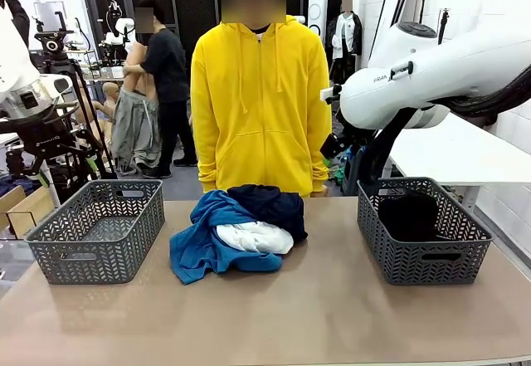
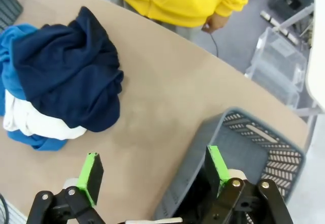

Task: Sort the tops and bottoms.
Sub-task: Lift clothes from the center of the table with your right hand.

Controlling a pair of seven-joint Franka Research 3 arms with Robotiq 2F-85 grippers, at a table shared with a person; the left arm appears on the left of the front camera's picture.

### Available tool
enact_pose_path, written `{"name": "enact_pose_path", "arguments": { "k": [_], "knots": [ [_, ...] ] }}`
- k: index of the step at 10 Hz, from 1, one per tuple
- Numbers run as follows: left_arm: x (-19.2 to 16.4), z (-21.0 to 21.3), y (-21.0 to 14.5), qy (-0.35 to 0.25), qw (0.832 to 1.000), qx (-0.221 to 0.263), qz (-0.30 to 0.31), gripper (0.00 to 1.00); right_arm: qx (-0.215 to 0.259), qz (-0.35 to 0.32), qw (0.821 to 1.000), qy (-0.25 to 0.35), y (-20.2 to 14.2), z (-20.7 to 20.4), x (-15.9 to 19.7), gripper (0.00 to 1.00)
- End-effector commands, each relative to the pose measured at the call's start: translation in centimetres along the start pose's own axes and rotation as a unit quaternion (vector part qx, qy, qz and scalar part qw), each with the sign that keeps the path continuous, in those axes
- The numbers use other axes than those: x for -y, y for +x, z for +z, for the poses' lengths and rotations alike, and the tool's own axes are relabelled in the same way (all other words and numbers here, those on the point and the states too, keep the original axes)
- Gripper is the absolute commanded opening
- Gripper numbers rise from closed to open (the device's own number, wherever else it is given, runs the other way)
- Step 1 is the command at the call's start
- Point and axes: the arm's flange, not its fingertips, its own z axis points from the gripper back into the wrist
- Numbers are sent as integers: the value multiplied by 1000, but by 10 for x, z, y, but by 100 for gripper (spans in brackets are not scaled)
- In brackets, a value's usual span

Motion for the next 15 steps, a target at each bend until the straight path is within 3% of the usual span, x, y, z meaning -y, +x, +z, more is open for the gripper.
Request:
{"name": "enact_pose_path", "arguments": {
  "k": [1,3,6,10,12,15],
  "knots": [
    [-1,1,-1,-3,1000,-3,6,100,20,-6,1000,2,-1,13,-4,100],
    [-1,1,-1,-3,1000,-3,6,100,8,2,1000,-1,3,8,-3,100],
    [-1,1,-1,-3,1000,-3,6,100,-58,42,992,101,38,-27,-5,100],
    [-1,1,-1,-3,1000,-3,6,100,-172,79,959,213,74,-85,-31,100],
    [-1,1,-1,-3,1000,-3,6,100,-188,96,951,227,83,-121,-50,100],
    [-1,1,-1,-3,1000,-3,6,100,-175,110,964,169,71,-147,-83,100]
  ]
}}
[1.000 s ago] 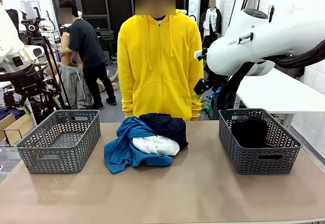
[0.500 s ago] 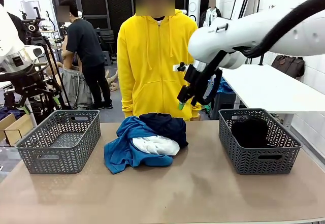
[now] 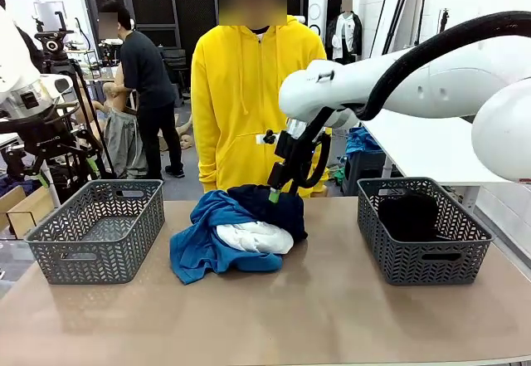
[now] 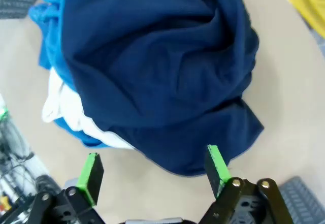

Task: Sort the tops and bottoms.
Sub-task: Lift clothes from the center of the table with your right hand.

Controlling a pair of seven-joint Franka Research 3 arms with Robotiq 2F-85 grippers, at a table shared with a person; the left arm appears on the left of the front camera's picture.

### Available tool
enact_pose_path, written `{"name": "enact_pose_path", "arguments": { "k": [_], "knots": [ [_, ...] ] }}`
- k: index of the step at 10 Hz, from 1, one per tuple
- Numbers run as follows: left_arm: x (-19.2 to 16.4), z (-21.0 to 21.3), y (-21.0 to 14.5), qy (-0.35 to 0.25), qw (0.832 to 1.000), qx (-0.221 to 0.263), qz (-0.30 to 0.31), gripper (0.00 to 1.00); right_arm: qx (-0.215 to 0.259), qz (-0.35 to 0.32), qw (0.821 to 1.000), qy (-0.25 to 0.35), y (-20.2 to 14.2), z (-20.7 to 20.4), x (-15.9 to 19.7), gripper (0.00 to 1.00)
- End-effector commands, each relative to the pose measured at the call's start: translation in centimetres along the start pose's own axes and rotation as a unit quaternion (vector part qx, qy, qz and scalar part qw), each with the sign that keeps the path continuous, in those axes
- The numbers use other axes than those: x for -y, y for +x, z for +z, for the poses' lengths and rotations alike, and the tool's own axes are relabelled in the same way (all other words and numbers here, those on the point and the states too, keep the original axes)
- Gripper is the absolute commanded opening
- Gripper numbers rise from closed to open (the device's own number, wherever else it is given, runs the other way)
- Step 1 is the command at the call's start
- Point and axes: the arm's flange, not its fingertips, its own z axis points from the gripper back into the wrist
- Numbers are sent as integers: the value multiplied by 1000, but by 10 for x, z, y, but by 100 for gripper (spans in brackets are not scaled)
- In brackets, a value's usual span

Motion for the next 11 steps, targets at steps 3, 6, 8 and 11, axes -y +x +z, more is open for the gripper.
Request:
{"name": "enact_pose_path", "arguments": {
  "k": [3,6,8,11],
  "knots": [
    [-2,1,-1,-3,1000,-4,7,100,16,-7,997,-69,6,-24,-15,100],
    [-2,1,-1,-3,1000,-4,7,100,23,2,998,-60,11,-34,-19,100],
    [-2,1,-1,-3,1000,-4,7,100,21,6,998,-60,10,-36,-20,100],
    [-2,1,-1,-3,1000,-4,7,100,25,14,996,-83,9,-33,-19,73]
  ]
}}
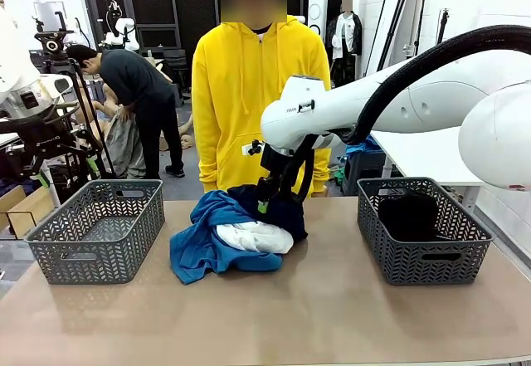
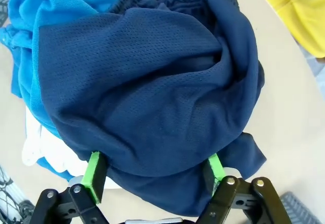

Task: Sort the tops and bottoms.
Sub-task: Lift clothes from the center of the table with your right hand.

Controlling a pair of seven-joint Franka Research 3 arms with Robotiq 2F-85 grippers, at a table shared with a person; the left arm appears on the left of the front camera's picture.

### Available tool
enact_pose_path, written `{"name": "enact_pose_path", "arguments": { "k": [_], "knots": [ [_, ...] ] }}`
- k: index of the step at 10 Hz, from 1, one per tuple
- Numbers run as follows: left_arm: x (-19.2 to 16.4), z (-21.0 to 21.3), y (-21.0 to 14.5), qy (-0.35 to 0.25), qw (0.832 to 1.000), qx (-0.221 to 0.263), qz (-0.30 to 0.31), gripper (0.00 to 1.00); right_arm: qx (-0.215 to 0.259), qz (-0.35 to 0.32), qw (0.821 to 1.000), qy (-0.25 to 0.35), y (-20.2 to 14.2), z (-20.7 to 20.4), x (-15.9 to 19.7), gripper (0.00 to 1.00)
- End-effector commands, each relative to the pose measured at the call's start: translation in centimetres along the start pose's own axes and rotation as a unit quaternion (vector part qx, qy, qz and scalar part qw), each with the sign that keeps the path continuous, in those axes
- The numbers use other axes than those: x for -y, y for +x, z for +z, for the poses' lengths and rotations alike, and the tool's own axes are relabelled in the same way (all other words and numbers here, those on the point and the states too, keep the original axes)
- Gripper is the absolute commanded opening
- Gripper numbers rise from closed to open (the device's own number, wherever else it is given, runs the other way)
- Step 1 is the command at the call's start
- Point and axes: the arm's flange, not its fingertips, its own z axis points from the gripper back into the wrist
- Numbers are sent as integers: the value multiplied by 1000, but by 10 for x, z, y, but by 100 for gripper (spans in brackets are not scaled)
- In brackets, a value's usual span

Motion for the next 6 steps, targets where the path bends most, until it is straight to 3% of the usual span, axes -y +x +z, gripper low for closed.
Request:
{"name": "enact_pose_path", "arguments": {
  "k": [1,3,4,6],
  "knots": [
    [-1,1,-1,-3,1000,-4,6,100,2,13,1000,-25,-6,1,-1,53],
    [-1,1,-1,-3,1000,-4,6,100,3,17,999,-31,-7,3,-2,14],
    [-1,1,-1,-3,1000,-4,6,100,4,18,999,-34,-8,4,-3,0],
    [-1,1,-1,-3,1000,-4,6,100,5,21,999,-37,-9,8,-3,0]
  ]
}}
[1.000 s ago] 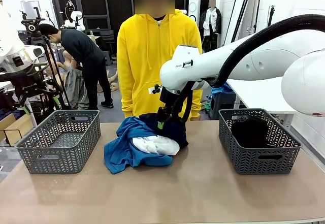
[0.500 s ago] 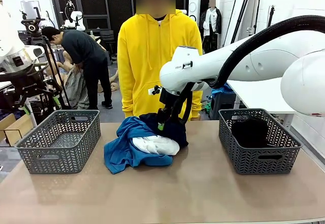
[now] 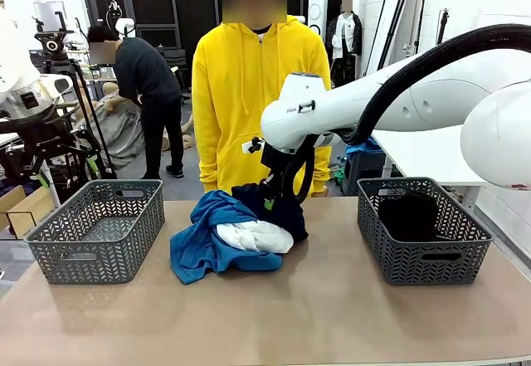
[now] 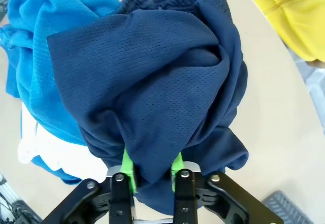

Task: Sort the tops and bottoms.
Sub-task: Lift clothes from the center of the table with your right hand.

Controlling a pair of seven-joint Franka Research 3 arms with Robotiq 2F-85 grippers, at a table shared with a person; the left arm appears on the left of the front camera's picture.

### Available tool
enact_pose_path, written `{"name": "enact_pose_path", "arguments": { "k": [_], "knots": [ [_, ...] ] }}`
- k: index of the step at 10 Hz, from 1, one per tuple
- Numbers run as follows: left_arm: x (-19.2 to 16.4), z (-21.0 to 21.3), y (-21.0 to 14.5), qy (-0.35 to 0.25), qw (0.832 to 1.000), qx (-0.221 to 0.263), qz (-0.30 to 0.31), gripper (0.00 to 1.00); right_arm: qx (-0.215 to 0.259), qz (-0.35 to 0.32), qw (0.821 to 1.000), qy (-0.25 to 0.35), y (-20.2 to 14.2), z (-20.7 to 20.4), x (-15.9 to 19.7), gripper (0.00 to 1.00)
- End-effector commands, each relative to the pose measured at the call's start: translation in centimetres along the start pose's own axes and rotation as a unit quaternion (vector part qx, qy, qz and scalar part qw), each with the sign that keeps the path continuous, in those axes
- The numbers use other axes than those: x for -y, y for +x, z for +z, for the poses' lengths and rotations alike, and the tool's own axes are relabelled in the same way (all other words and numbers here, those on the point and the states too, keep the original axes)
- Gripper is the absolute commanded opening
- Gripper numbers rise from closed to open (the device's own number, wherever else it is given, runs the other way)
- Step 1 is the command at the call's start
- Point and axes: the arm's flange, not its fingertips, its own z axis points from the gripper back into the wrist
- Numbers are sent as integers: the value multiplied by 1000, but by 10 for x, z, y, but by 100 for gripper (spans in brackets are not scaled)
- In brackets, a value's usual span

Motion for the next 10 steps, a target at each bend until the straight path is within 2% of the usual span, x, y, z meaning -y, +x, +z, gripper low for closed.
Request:
{"name": "enact_pose_path", "arguments": {
  "k": [1,6,10],
  "knots": [
    [-1,1,-1,-3,1000,-4,6,100,3,8,1000,-20,-11,3,-4,0],
    [-1,1,-1,-3,1000,-4,6,100,22,10,998,-50,-12,37,-10,0],
    [-1,1,-1,-3,1000,-4,6,100,67,15,992,-104,-5,118,-23,0]
  ]
}}
